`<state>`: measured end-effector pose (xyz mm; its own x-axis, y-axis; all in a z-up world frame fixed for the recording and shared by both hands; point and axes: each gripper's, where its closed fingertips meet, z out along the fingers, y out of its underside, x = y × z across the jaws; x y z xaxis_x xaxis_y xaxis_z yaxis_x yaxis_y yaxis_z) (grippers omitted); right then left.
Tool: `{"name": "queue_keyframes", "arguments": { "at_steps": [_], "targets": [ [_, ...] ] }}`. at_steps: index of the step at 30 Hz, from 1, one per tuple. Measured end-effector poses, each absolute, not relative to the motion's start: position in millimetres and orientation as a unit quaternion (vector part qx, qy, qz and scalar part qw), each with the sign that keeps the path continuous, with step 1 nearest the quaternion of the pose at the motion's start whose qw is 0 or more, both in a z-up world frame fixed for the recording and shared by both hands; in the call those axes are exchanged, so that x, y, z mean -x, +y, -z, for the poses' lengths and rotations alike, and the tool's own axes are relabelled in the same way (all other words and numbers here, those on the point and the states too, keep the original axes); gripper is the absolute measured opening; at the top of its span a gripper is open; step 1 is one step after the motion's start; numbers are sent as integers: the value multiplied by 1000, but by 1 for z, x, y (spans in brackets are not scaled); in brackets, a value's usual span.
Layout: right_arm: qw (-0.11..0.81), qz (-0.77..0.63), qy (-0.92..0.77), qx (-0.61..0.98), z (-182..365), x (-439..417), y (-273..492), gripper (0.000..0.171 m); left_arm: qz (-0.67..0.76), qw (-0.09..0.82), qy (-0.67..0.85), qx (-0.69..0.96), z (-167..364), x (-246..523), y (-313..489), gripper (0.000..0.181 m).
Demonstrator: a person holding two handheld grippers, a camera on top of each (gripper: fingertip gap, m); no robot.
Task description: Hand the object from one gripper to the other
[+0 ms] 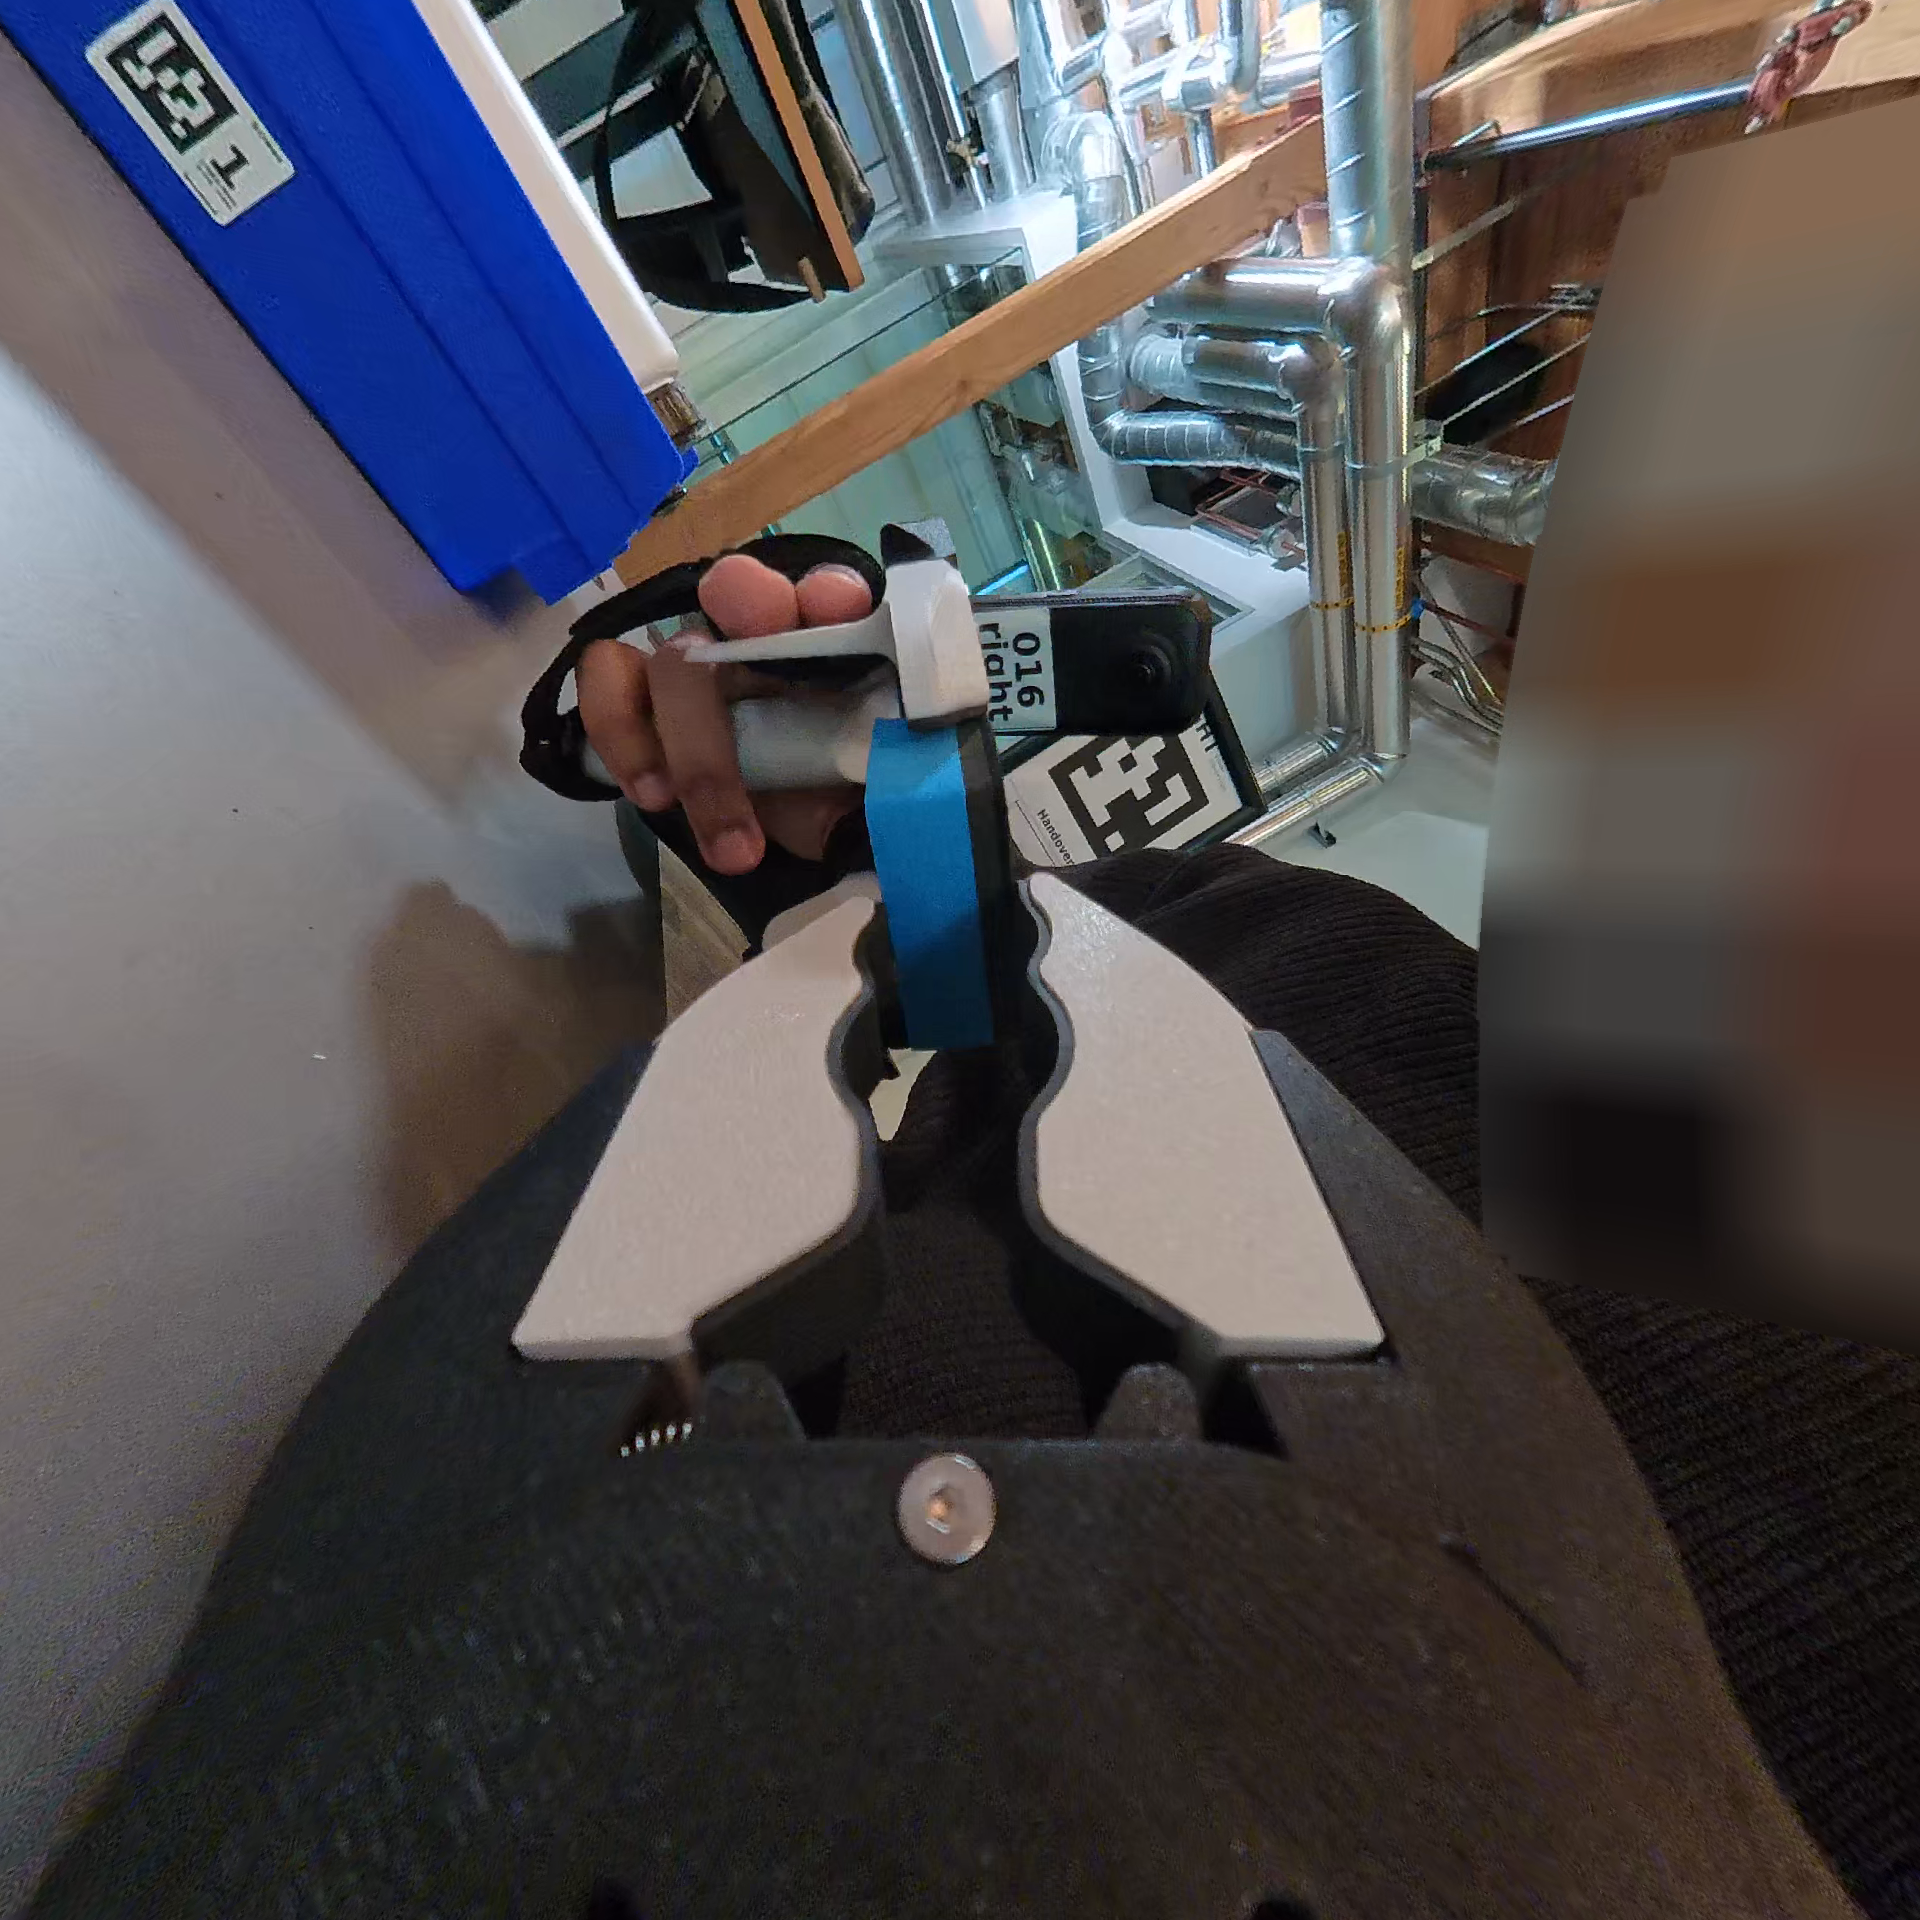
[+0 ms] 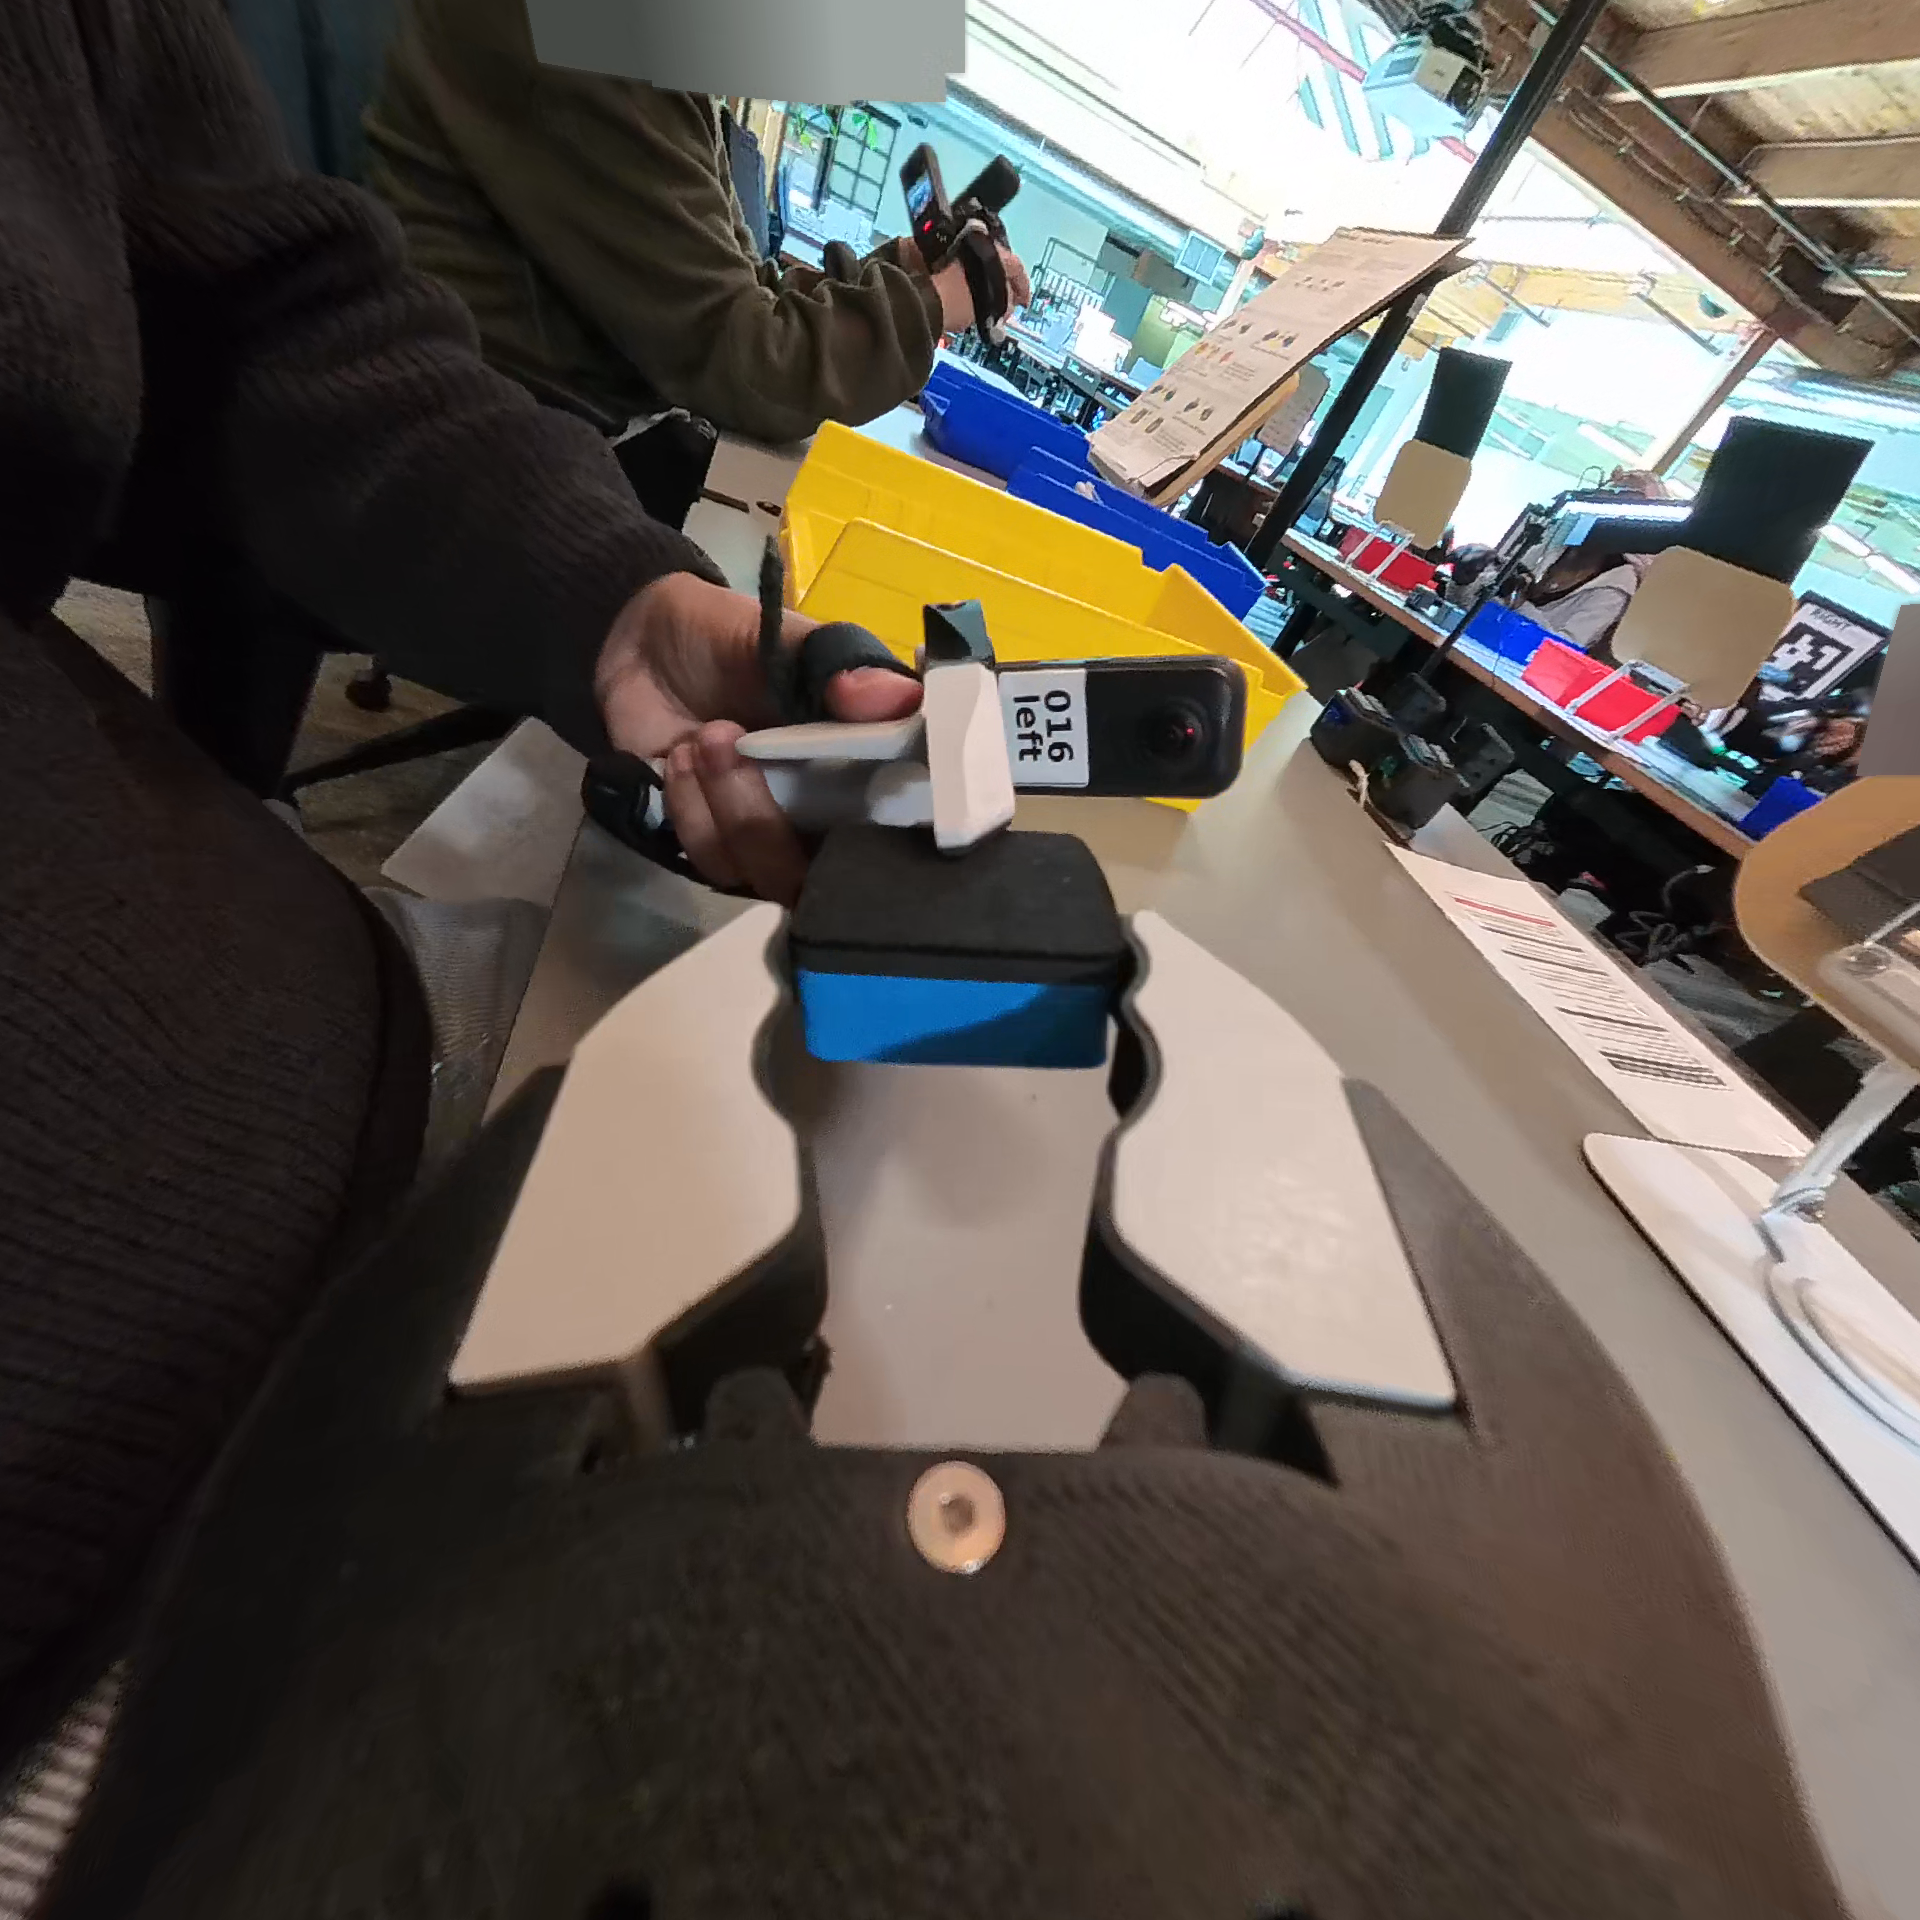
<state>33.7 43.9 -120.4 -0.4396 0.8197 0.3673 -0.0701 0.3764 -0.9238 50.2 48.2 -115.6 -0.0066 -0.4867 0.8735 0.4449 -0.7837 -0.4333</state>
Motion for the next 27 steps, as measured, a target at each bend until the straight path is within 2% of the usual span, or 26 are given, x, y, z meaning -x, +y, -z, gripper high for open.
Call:
{"name": "queue_keyframes", "arguments": {
  "at_steps": [1,8,12,17,20,27],
  "targets": [
    [457,-488,-694,269,120,-34,44,58,711,328,17,622,115,-50,48,25],
    [452,-489,-693,276,118,-34,43,58,709,338,22,618,114,-51,48,25],
    [454,-485,-692,281,119,-33,45,58,680,374,20,630,116,-47,54,34],
    [466,-467,-686,307,119,-30,56,58,619,427,10,659,122,-38,66,66],
    [472,-410,-697,350,130,-24,71,58,551,441,10,709,138,-33,73,80],
    [514,-171,-755,370,159,-16,83,58,392,475,61,786,153,-31,79,94]
  ]
}}
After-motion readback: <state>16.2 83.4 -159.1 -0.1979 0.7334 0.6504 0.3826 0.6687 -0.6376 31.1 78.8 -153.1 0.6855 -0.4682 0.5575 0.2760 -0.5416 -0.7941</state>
